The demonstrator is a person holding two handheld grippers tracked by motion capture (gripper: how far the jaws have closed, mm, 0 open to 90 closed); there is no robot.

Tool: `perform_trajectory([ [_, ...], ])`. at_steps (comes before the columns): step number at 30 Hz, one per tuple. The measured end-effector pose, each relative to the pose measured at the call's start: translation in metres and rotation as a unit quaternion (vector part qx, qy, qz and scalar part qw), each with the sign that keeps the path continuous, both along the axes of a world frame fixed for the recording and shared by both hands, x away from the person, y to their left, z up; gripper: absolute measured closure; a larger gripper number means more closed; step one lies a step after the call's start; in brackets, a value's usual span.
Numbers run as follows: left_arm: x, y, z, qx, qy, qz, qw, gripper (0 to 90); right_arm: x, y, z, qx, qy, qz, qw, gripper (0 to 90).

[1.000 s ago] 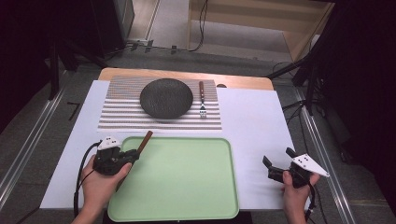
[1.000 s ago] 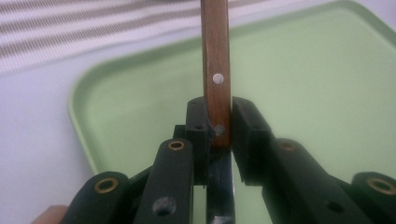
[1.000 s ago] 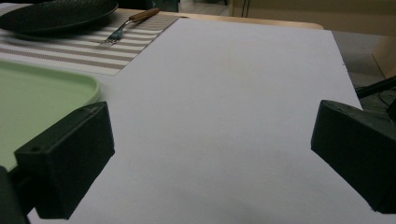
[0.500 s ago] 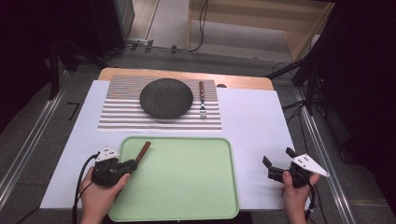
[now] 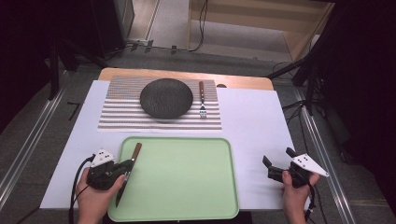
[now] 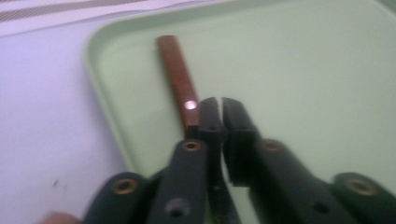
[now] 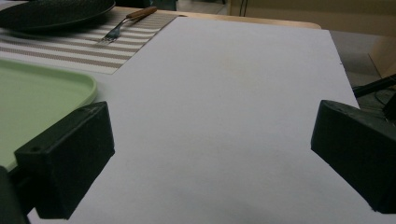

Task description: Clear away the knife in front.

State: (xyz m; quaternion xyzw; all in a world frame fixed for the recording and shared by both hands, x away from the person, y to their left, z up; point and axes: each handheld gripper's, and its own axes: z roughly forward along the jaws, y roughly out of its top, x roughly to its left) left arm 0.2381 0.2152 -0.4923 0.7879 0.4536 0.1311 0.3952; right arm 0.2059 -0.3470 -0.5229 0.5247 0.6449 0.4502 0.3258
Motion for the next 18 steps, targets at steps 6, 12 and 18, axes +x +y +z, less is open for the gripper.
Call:
perform_trajectory([
  [6, 0.011, -0.012, -0.007, 0.036, 0.011, -0.029, 0.9989, 90.0, 0.0, 0.001, 0.0, -0.001, 0.001, 0.003, 1.0, 0.0],
  [12, 0.013, 0.001, -0.006, 0.028, 0.014, -0.015, 0.9994, 90.0, 0.0, 0.0, 0.0, 0.0, 0.001, 0.004, 1.0, 0.0],
  [18, 0.013, 0.011, -0.007, 0.022, 0.02, -0.009, 0.9995, 90.0, 0.0, 0.0, 0.0, -0.002, 0.001, 0.004, 1.0, 0.0],
])
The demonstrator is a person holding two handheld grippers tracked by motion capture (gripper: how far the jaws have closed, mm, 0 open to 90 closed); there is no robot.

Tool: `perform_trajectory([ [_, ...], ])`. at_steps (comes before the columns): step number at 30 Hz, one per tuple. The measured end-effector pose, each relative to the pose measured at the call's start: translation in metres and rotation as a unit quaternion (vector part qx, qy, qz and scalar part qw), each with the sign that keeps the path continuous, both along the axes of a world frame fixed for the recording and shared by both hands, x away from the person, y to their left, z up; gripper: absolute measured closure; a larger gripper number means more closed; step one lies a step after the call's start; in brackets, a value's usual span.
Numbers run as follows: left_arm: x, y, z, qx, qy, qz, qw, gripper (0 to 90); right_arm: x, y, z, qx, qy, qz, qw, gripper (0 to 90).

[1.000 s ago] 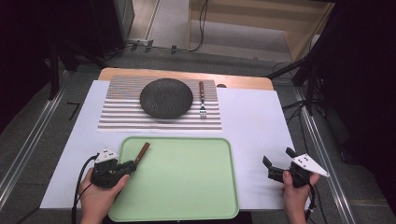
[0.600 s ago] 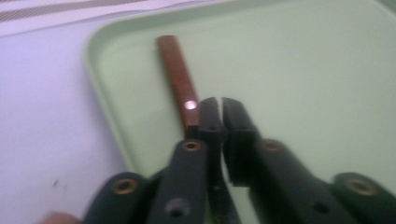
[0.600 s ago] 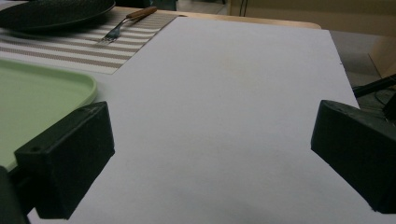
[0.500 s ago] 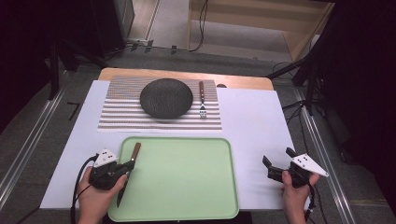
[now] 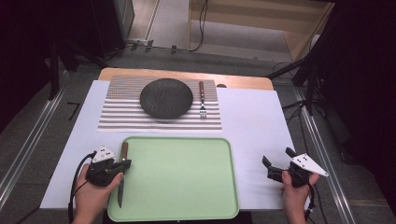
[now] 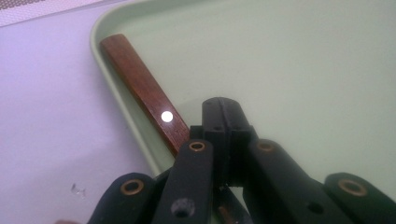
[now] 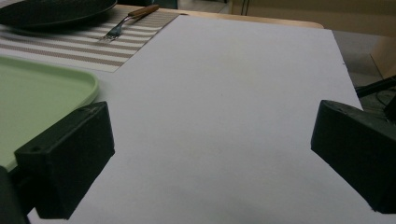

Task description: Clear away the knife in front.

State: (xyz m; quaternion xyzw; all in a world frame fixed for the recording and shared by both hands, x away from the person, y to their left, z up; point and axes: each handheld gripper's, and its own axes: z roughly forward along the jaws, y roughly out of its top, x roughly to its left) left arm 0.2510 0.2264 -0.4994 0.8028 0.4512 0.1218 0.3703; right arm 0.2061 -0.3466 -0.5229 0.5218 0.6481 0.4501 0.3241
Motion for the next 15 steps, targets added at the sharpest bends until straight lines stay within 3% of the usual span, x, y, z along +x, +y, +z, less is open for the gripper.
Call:
perform_trajectory([
  [5, 0.0, 0.003, -0.002, -0.004, 0.004, 0.0, 1.0, 90.0, 0.0, 0.0, 0.0, 0.0, 0.0, -0.001, 1.0, 0.0],
  [7, -0.001, 0.004, -0.001, -0.002, -0.004, -0.003, 1.0, 90.0, 0.0, 0.001, 0.0, 0.0, 0.001, -0.001, 1.0, 0.0],
  [10, -0.003, 0.006, 0.0, -0.016, -0.021, -0.007, 0.9996, 89.4, 0.0, 0.001, 0.0, -0.002, 0.0, 0.001, 1.0, 0.0],
  [11, -0.003, 0.007, 0.002, -0.024, -0.03, -0.008, 0.9992, 78.5, 0.0, 0.001, 0.0, -0.002, -0.001, 0.0, 1.0, 0.0],
  [12, -0.004, 0.008, 0.004, -0.026, -0.04, -0.002, 0.9989, 78.5, 0.0, 0.001, 0.0, -0.002, -0.001, 0.0, 1.0, 0.0],
  [15, -0.007, 0.014, 0.012, -0.042, -0.077, 0.007, 0.9961, 59.6, 0.0, 0.001, 0.0, -0.002, -0.002, 0.0, 1.0, 0.0],
])
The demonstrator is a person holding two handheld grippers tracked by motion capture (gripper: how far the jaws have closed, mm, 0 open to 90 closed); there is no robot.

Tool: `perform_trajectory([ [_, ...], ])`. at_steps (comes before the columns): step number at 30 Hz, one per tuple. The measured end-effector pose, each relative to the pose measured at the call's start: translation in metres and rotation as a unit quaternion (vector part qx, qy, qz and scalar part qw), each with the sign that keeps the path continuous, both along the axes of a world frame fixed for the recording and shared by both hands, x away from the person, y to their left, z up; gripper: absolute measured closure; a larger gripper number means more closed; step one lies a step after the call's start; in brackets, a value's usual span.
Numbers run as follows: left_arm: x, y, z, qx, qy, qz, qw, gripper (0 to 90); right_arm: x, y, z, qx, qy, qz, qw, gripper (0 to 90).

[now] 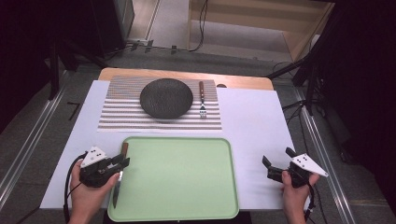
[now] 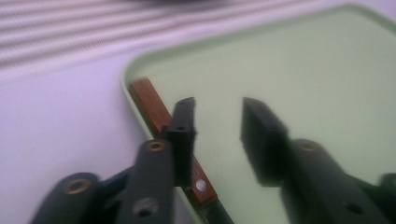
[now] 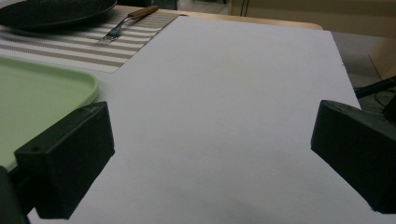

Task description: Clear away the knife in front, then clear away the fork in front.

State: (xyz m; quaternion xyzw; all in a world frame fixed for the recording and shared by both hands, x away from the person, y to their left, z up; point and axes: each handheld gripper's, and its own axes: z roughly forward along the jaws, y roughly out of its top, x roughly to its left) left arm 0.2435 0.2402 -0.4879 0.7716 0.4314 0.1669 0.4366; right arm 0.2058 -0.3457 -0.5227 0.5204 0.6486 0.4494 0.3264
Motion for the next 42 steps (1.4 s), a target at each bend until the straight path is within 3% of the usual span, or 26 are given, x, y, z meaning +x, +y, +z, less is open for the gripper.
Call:
perform_trajectory([
  [1, -0.001, 0.002, 0.002, -0.005, -0.009, 0.007, 0.9999, 59.6, 0.0, 0.0, 0.0, 0.0, 0.0, 0.0, 1.0, 0.0],
  [7, -0.003, 0.015, 0.009, -0.022, -0.044, 0.033, 0.9982, 23.2, -0.001, 0.001, 0.0, -0.003, -0.001, 0.004, 1.0, 0.0],
  [10, -0.005, 0.025, 0.012, -0.048, -0.058, 0.015, 0.997, 1.9, -0.001, 0.0, 0.001, -0.005, -0.003, 0.002, 1.0, 0.0],
  [11, -0.006, 0.027, 0.013, -0.051, -0.067, 0.019, 0.9963, 0.0, -0.001, 0.0, 0.001, -0.004, -0.004, 0.003, 1.0, 0.0],
  [16, -0.009, 0.039, 0.016, -0.057, -0.095, 0.028, 0.9934, 0.0, -0.004, -0.001, 0.003, -0.002, -0.009, 0.008, 0.9999, 0.0],
  [19, -0.008, 0.046, 0.017, -0.057, -0.1, 0.029, 0.9929, 0.0, -0.005, -0.001, 0.004, -0.004, -0.013, 0.011, 0.9999, 0.0],
  [26, 0.0, 0.063, 0.012, -0.062, -0.11, 0.061, 0.9901, 0.0, -0.004, 0.006, 0.014, -0.004, -0.015, 0.03, 0.9994, 0.0],
  [28, 0.002, 0.068, 0.012, -0.06, -0.111, 0.057, 0.9903, 0.0, -0.001, 0.01, 0.021, 0.0, -0.018, 0.036, 0.9992, 0.0],
  [36, 0.007, 0.085, 0.002, -0.057, -0.108, 0.055, 0.991, 0.0, 0.018, 0.039, 0.048, -0.003, -0.027, 0.072, 0.9971, 0.0],
  [39, 0.007, 0.086, -0.005, -0.067, -0.106, 0.049, 0.9909, 0.0, 0.03, 0.051, 0.058, -0.004, -0.028, 0.077, 0.9966, 0.0],
  [42, 0.003, 0.084, -0.004, -0.066, -0.121, 0.041, 0.9896, 0.0, 0.044, 0.062, 0.064, -0.003, -0.029, 0.084, 0.9961, 0.0],
])
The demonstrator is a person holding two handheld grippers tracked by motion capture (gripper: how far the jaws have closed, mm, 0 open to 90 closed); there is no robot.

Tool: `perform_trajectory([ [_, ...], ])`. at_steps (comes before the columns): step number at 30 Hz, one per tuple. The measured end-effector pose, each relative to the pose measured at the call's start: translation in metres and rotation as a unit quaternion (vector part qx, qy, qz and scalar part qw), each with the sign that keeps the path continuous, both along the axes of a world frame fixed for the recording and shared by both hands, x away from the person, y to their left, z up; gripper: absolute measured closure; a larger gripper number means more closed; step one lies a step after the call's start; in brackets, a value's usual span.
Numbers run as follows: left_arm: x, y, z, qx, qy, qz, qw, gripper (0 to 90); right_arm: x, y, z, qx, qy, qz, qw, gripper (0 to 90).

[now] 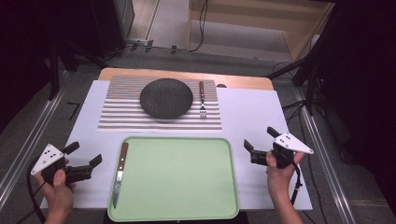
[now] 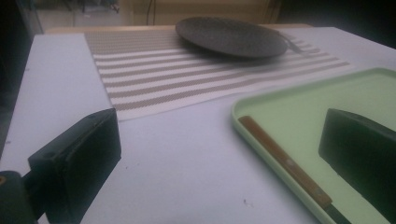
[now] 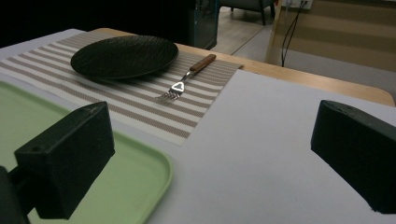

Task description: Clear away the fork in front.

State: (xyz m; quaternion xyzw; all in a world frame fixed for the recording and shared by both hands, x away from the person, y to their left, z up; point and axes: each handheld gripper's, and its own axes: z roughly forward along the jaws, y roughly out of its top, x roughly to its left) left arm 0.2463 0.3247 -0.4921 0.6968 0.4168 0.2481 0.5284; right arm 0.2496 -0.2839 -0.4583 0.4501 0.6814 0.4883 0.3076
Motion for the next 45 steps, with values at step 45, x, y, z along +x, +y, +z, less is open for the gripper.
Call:
perform_trajectory([
  [45, -0.001, -0.003, -0.004, 0.007, 0.002, -0.005, 1.0, 0.0, 0.172, 0.077, 0.032, -0.032, 0.083, 0.007, 0.996, 0.0],
])
